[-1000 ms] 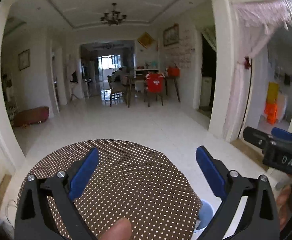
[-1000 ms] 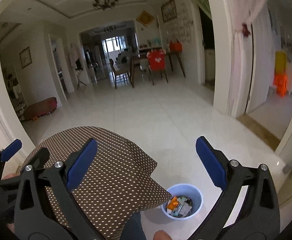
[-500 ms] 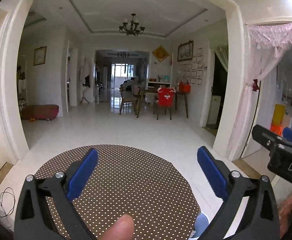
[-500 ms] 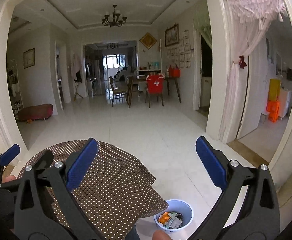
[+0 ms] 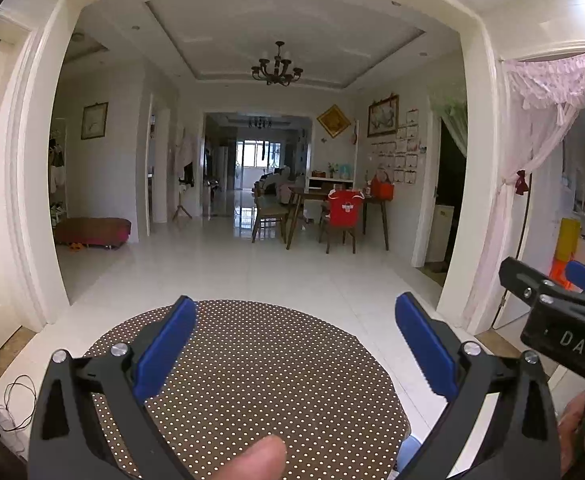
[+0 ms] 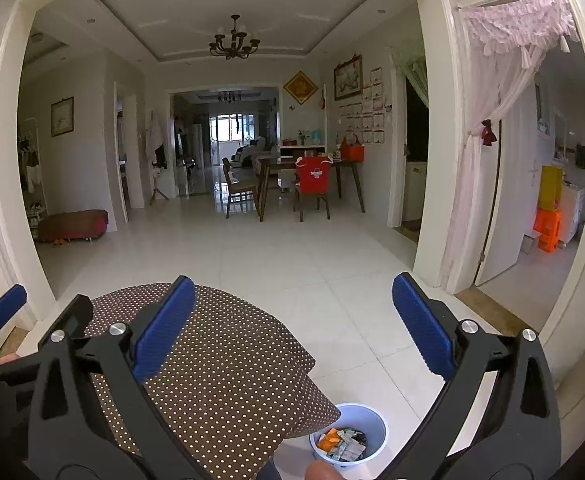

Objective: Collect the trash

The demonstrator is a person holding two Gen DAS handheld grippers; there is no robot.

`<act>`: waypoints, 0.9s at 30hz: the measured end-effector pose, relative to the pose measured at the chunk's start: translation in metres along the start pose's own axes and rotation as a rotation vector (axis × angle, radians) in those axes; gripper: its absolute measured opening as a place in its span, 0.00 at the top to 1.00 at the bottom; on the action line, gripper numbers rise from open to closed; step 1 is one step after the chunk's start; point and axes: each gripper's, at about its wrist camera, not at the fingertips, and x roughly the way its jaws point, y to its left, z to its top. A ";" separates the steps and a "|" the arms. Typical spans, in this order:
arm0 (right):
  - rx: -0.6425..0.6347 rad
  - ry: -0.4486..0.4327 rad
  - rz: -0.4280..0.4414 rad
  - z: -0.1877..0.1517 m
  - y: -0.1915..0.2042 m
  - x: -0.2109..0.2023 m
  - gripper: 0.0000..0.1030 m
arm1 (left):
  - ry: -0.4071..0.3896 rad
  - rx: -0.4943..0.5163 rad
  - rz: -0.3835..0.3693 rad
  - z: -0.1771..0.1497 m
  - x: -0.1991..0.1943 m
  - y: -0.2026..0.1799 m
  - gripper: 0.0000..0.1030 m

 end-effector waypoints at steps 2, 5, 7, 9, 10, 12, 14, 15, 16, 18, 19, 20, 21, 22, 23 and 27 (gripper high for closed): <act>-0.003 -0.002 0.006 -0.001 0.000 -0.001 0.06 | -0.004 0.001 0.002 0.000 -0.001 0.000 0.05; -0.007 -0.006 0.012 0.000 0.000 -0.001 0.06 | -0.005 -0.006 0.006 0.001 -0.001 0.001 0.05; -0.008 -0.008 0.014 0.000 0.001 0.000 0.06 | -0.004 -0.012 0.006 0.002 -0.001 0.001 0.05; -0.008 -0.008 0.014 0.000 0.001 0.000 0.06 | -0.005 -0.014 0.008 0.004 0.001 0.001 0.05; -0.007 -0.007 0.015 0.000 0.000 0.000 0.06 | -0.004 -0.015 0.009 0.004 0.001 0.001 0.05; -0.007 -0.006 0.014 0.000 0.001 0.000 0.06 | 0.000 -0.019 0.006 0.003 0.002 0.006 0.05; -0.007 -0.003 0.015 0.000 0.003 0.001 0.06 | 0.006 -0.020 0.000 0.004 0.004 0.005 0.05; -0.008 -0.003 0.014 0.001 0.004 0.001 0.06 | 0.008 -0.021 -0.002 0.005 0.005 0.007 0.05; -0.009 -0.002 0.014 0.000 0.004 0.001 0.06 | 0.011 -0.022 -0.004 0.003 0.005 0.008 0.05; -0.008 0.001 0.016 -0.001 0.005 0.001 0.06 | 0.013 -0.024 -0.010 0.002 0.006 0.009 0.05; -0.008 0.001 0.015 -0.001 0.004 0.001 0.06 | 0.014 -0.022 -0.011 0.001 0.006 0.009 0.05; -0.008 0.001 0.014 -0.001 0.005 0.001 0.06 | 0.014 -0.019 -0.010 0.001 0.006 0.008 0.05; -0.007 0.001 0.015 -0.001 0.004 0.001 0.06 | 0.013 -0.018 -0.008 0.001 0.007 0.009 0.05; -0.007 0.001 0.016 0.000 0.003 0.001 0.06 | 0.011 -0.017 -0.008 0.001 0.007 0.009 0.05; -0.008 0.000 0.015 0.000 0.003 0.001 0.06 | 0.011 -0.018 -0.011 0.002 0.007 0.009 0.05; -0.008 0.000 0.015 0.000 0.002 0.001 0.06 | 0.016 -0.027 -0.010 0.000 0.008 0.011 0.05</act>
